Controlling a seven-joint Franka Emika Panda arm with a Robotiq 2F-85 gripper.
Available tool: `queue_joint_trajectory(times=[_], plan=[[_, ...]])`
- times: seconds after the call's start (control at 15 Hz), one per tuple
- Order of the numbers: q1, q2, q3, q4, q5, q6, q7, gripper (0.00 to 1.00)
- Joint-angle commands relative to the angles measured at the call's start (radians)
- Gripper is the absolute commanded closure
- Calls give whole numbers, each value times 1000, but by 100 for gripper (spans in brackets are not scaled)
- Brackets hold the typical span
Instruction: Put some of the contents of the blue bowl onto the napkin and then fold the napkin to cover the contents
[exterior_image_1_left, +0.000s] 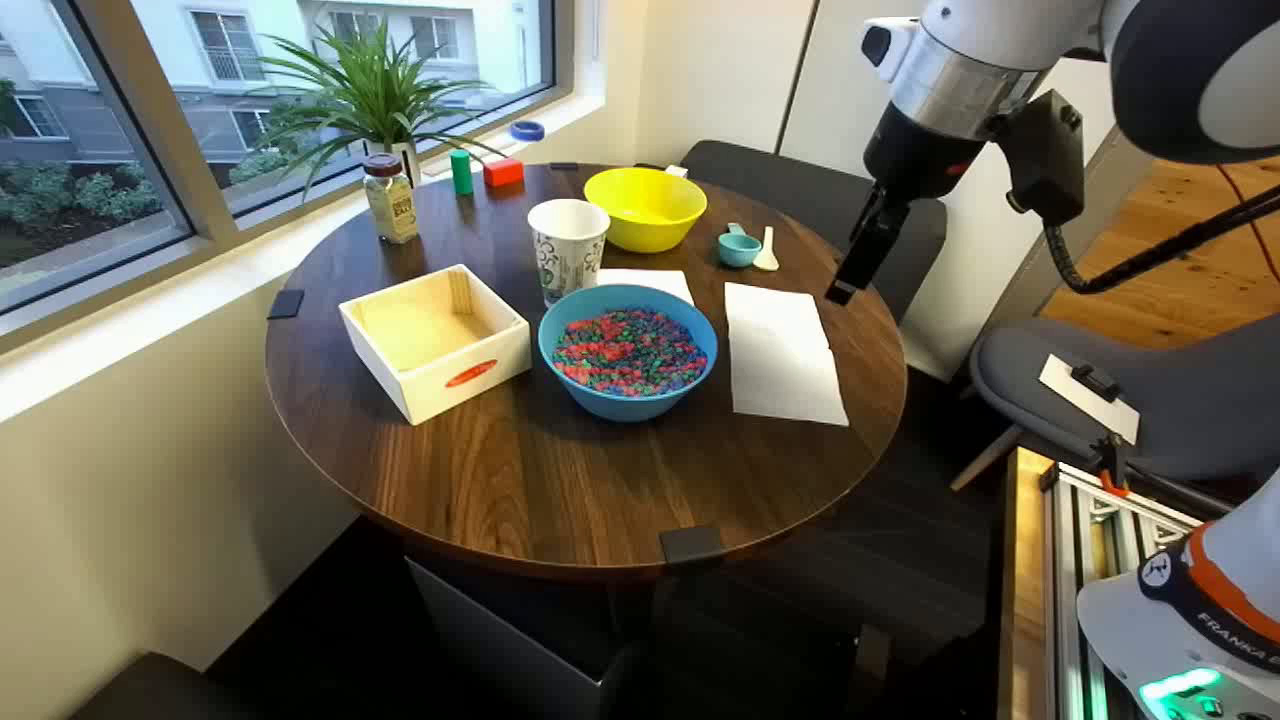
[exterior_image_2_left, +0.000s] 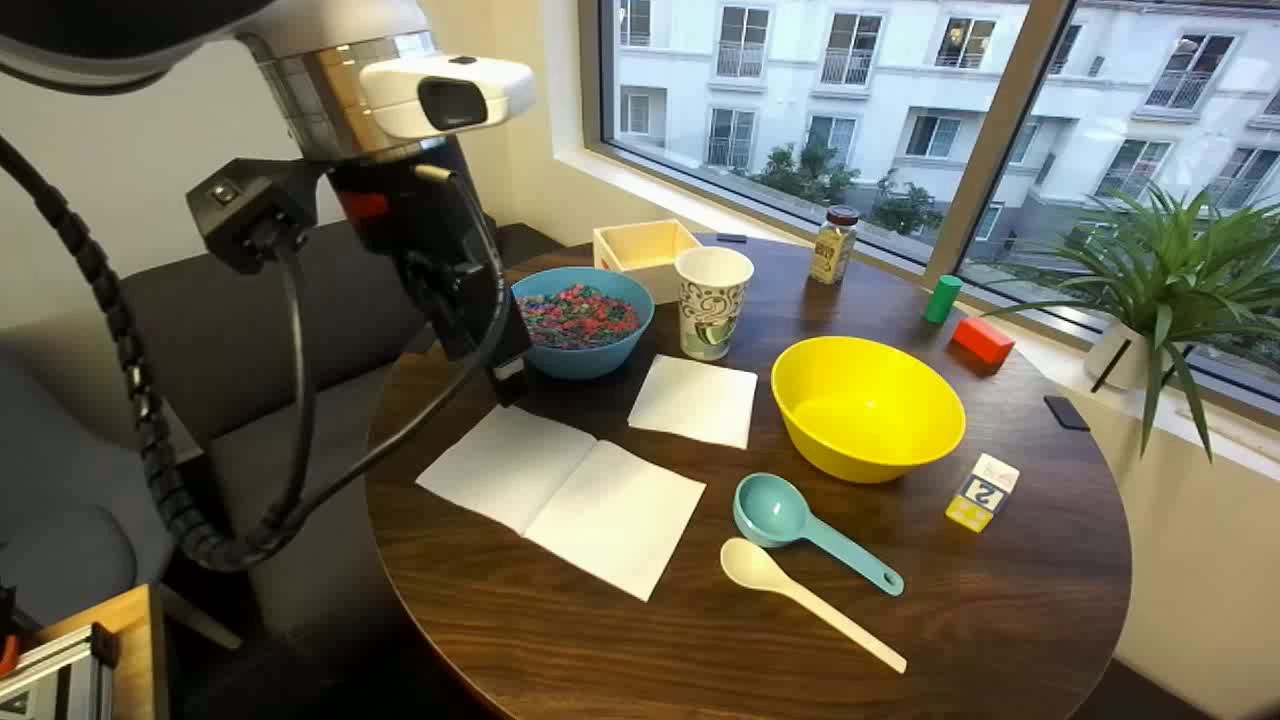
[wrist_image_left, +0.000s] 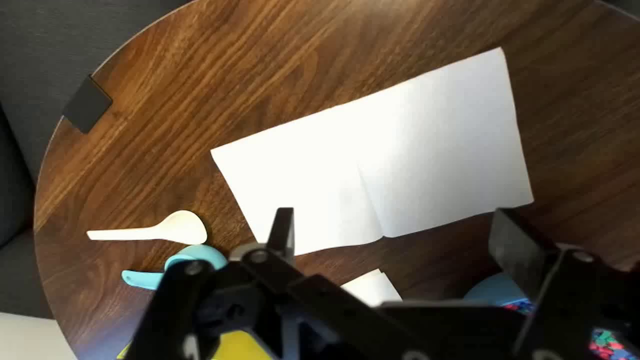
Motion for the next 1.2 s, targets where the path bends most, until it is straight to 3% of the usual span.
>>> queue_joint_trajectory(times=[0.0, 0.53, 1.13], plan=[[16, 1, -14, 2, -6, -4, 5, 0], [15, 15, -14, 11, -6, 13, 10, 0], [36, 256, -11, 181, 65, 173, 51, 0]])
